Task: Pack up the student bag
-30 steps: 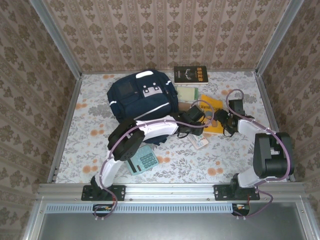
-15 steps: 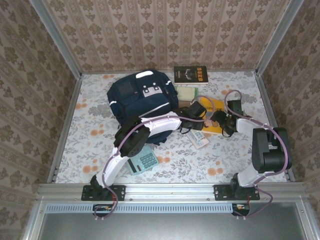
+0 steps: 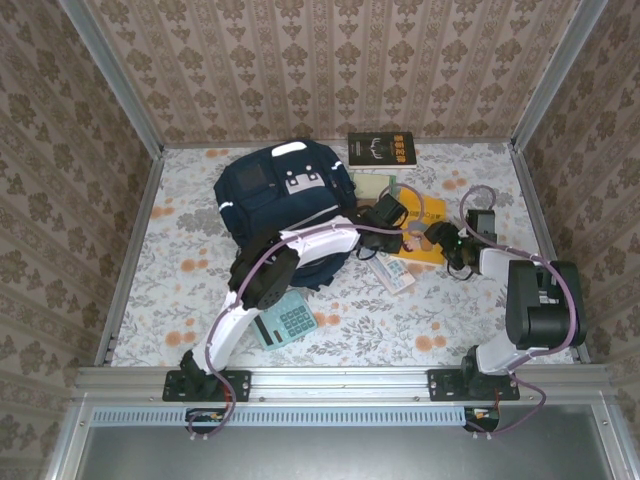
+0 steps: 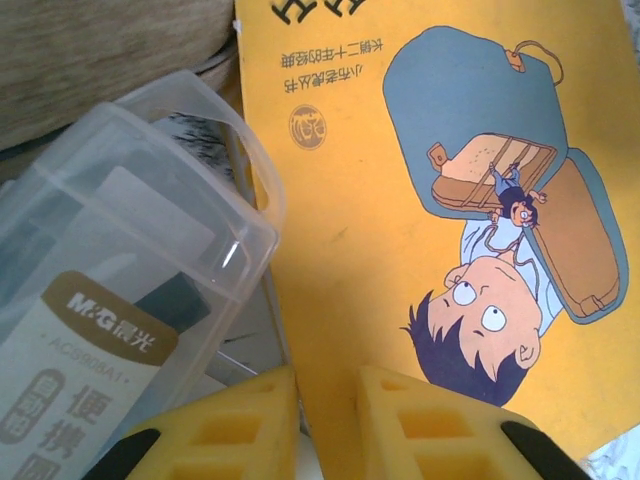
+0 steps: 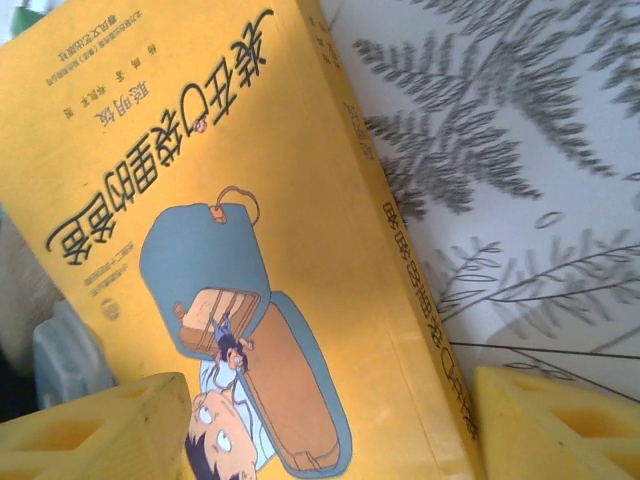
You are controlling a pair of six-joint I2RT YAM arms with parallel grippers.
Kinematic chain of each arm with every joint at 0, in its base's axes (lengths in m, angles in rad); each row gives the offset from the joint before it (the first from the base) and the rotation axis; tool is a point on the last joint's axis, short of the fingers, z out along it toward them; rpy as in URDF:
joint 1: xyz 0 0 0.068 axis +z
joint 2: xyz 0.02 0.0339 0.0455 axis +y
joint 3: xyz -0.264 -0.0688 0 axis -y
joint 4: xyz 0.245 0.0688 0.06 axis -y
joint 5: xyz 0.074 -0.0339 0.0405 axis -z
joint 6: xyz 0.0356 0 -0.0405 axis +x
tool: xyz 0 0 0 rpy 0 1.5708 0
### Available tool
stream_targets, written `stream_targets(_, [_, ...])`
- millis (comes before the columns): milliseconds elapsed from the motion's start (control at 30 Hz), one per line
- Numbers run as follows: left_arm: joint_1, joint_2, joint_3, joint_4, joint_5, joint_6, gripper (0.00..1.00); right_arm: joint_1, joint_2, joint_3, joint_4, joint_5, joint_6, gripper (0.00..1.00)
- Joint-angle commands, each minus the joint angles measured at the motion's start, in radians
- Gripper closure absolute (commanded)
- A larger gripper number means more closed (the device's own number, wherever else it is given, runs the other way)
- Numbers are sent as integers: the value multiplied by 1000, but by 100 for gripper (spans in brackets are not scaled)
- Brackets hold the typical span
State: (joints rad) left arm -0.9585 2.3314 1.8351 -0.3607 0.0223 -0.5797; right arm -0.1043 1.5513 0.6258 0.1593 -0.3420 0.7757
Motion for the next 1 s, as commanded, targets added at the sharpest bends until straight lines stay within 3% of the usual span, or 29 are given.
stream_targets(0, [-9,32,23,0,57,21,79,43,13,-24,254,-333,94,29])
stream_targets(133, [-7,22,17,-2,60,26,79,43,14,-47,370,-390,146,36])
stream_targets(333, [-3,22,18,-6,69,35,79,43,-46,-60,380,-396,137,40])
stream_targets(500, [0,17,21,-16,74,48,79,46,-51,-25,257,-357,77,42])
stream_targets(867, [3,12,17,-16,107,59,79,78,81,33,266,-398,66,48])
stream_targets(967, [4,4,10,-21,99,67,79,77,57,33,215,-349,39,51])
